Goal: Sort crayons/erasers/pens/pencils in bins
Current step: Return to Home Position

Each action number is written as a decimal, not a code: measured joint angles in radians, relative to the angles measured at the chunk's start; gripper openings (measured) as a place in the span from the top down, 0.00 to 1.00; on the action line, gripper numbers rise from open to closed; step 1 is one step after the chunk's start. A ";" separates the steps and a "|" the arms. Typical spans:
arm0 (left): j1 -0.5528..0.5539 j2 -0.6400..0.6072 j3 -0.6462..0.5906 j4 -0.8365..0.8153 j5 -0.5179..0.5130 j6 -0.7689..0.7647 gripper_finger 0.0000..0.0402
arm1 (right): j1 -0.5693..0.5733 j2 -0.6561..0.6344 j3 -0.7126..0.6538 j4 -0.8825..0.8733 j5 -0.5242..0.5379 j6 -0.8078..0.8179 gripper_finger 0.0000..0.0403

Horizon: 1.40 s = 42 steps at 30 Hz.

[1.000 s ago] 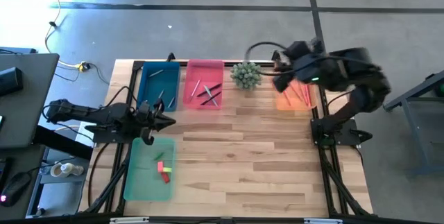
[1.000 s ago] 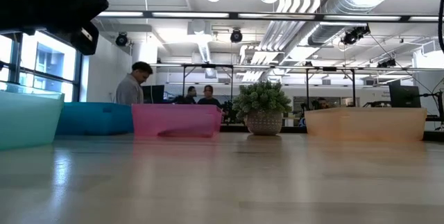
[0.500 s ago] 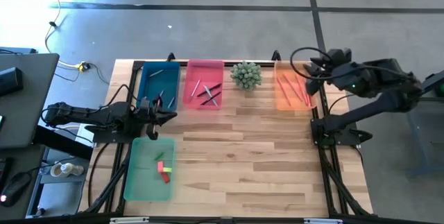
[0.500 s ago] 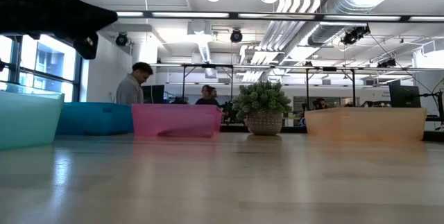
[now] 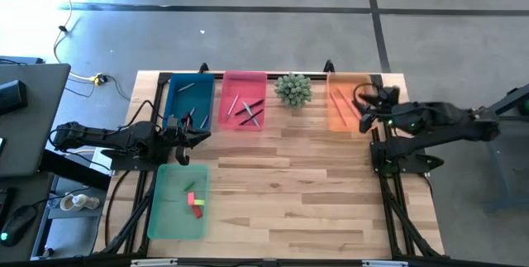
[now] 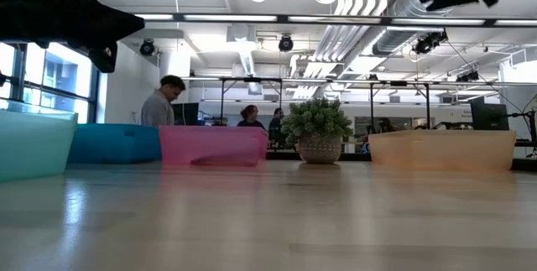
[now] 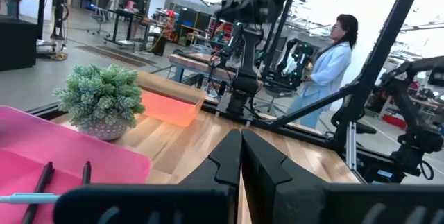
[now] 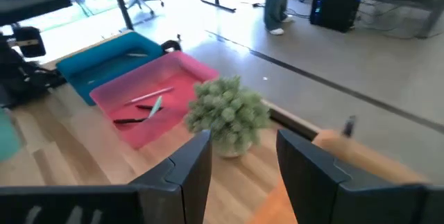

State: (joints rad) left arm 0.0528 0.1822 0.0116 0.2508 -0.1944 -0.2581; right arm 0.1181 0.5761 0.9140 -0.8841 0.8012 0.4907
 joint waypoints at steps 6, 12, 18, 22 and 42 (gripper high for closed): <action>0.000 0.000 0.000 0.000 -0.002 0.000 1.00 | 0.000 -0.170 -0.305 0.255 -0.057 -0.001 0.62; 0.000 0.000 0.000 0.000 -0.017 0.007 1.00 | 0.000 -0.300 -0.534 0.479 -0.186 -0.025 0.62; 0.000 0.000 0.000 0.000 -0.027 0.007 0.99 | 0.000 -0.400 -0.644 0.558 -0.365 -0.078 0.62; 0.000 0.000 0.000 0.000 -0.027 0.007 0.99 | 0.000 -0.468 -0.705 0.633 -0.510 -0.130 0.62; 0.000 0.000 0.001 -0.046 -0.023 0.261 0.99 | 0.000 -0.571 -0.837 0.711 -0.610 -0.133 0.62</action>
State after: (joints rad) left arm 0.0525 0.1822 0.0128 0.2046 -0.2173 0.0032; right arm 0.1181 0.0048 0.0772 -0.1730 0.1913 0.3576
